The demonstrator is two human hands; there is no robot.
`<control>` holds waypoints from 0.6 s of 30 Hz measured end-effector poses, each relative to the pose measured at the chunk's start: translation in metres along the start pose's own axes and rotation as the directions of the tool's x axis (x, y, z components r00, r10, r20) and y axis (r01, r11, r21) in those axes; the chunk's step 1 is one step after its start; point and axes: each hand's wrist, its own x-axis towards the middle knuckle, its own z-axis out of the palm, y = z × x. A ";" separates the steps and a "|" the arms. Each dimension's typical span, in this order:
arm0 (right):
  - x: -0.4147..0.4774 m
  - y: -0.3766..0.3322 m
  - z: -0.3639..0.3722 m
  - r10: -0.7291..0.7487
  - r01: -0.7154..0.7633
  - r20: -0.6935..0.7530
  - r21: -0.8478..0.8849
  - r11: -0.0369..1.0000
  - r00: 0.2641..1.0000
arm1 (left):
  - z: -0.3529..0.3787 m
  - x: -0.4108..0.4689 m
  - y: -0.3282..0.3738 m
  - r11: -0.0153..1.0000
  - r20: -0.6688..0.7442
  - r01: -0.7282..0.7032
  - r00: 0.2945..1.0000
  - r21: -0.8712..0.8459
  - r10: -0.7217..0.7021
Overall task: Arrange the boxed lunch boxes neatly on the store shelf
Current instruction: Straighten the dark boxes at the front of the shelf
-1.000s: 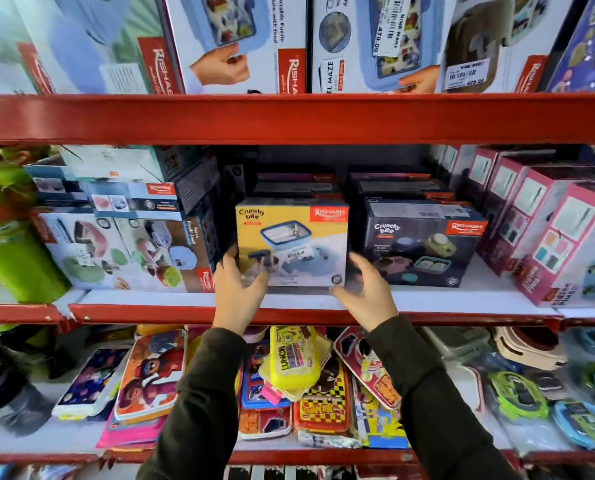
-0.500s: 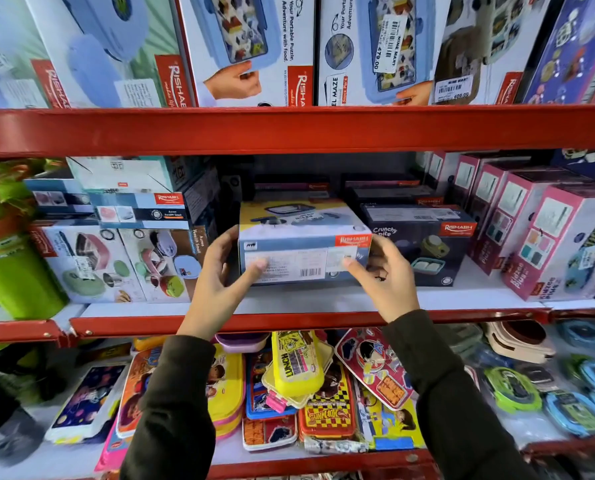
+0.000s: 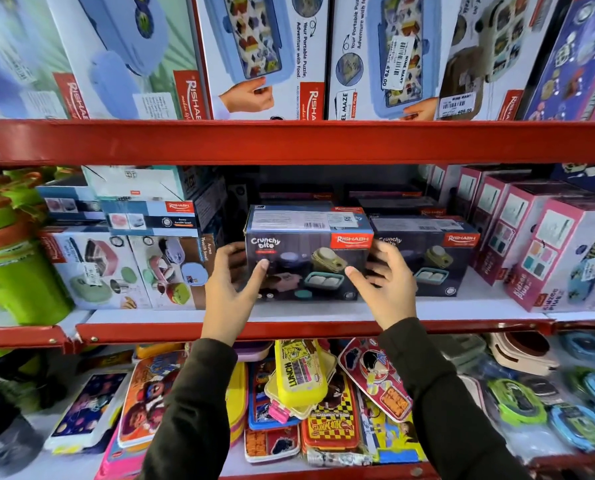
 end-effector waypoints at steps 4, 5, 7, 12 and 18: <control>0.007 0.008 0.013 0.038 -0.038 -0.011 0.015 0.999 0.999 | 0.009 0.007 -0.005 0.996 -0.007 0.077 0.997 0.042 -0.077; 0.009 0.011 0.017 0.052 -0.052 -0.001 0.001 0.999 0.999 | 0.011 0.010 -0.008 0.993 -0.010 0.102 0.995 0.058 -0.101; 0.015 0.015 0.022 0.092 -0.091 0.027 -0.039 0.995 0.995 | 0.013 0.015 -0.016 0.985 -0.010 0.149 0.989 0.092 -0.148; 0.015 0.025 0.032 0.164 -0.142 0.122 -0.171 0.975 0.979 | 0.018 0.017 -0.029 0.973 0.090 0.190 0.975 0.129 -0.202; 0.007 0.031 0.033 0.193 -0.174 0.177 -0.120 0.977 0.965 | 0.022 0.013 -0.030 0.973 0.129 0.232 0.964 0.005 -0.231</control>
